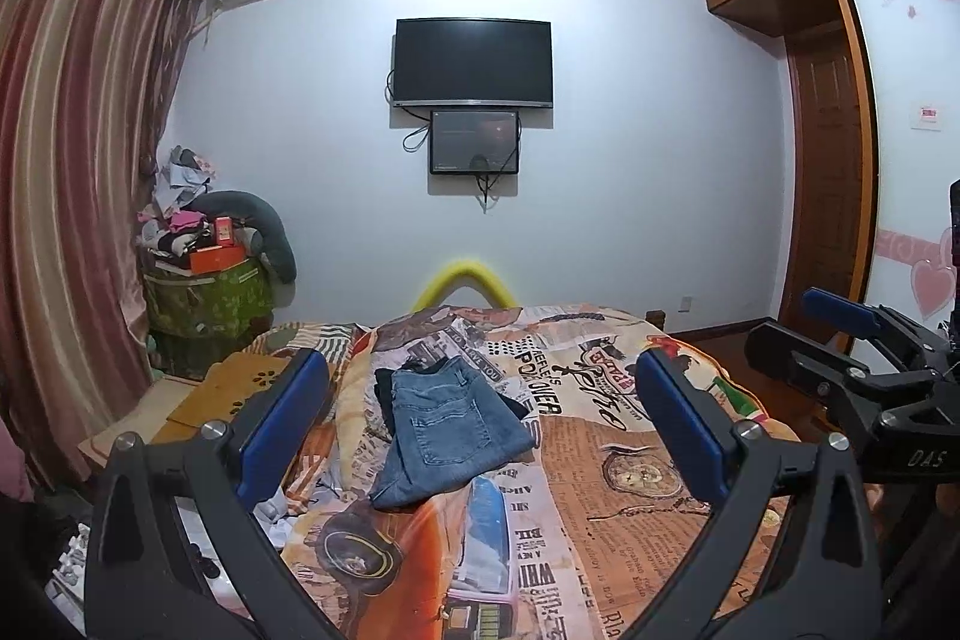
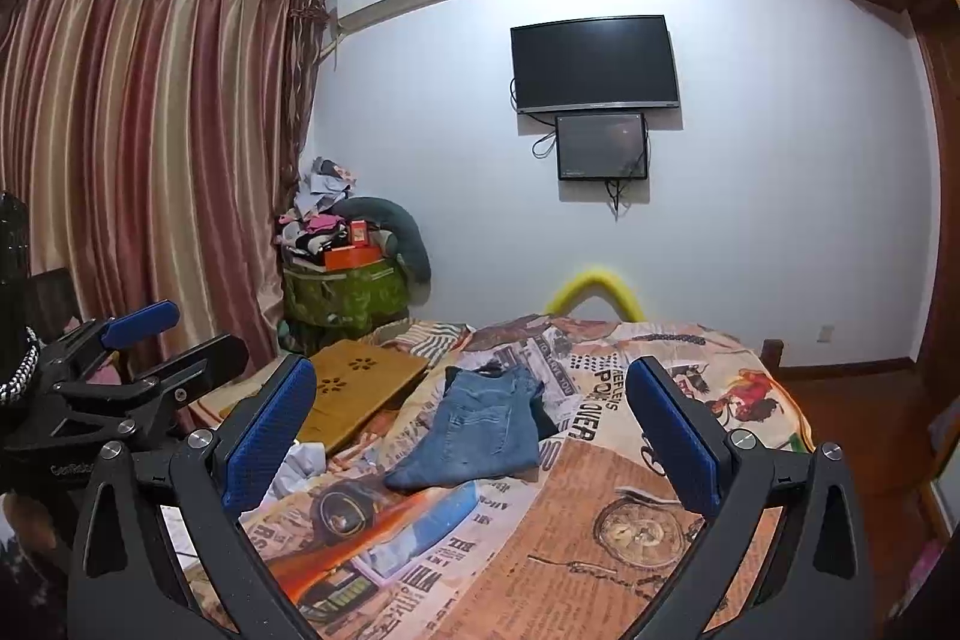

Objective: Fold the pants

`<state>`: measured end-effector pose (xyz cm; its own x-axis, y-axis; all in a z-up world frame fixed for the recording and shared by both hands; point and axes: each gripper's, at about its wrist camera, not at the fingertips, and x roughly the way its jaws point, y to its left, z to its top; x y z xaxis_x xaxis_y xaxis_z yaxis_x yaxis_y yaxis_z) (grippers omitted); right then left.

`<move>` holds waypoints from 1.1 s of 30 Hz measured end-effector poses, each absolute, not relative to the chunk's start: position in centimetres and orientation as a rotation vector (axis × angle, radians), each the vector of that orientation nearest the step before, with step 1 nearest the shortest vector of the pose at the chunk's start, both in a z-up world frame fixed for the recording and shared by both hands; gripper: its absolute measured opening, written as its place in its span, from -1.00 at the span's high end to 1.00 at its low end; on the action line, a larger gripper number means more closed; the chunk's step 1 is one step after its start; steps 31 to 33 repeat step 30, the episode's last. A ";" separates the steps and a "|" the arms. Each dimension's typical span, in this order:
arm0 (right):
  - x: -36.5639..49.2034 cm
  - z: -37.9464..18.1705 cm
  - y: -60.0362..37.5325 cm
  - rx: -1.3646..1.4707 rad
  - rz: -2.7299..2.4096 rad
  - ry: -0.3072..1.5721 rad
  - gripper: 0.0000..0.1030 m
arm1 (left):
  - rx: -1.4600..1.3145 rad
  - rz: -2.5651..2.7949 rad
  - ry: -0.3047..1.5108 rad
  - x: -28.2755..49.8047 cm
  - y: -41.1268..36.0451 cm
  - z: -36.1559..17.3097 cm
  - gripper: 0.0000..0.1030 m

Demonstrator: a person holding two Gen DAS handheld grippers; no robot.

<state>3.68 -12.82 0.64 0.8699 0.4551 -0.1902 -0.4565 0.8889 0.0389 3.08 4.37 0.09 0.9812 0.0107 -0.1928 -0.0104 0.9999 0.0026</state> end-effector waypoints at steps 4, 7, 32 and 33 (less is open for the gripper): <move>3.7 0.7 -12.9 -0.007 0.473 0.195 -0.99 | -0.004 0.009 0.196 3.1 4.4 0.0 -1.00; 3.7 0.7 -12.9 -0.006 0.473 0.195 -0.99 | -0.009 0.009 0.197 3.2 4.4 0.0 -1.00; 4.1 0.5 -12.5 -0.002 0.471 0.217 -0.99 | -0.011 -0.022 0.233 3.8 4.7 -0.6 -1.00; 4.1 0.5 -12.5 -0.002 0.471 0.217 -0.99 | -0.011 -0.022 0.233 3.8 4.7 -0.6 -1.00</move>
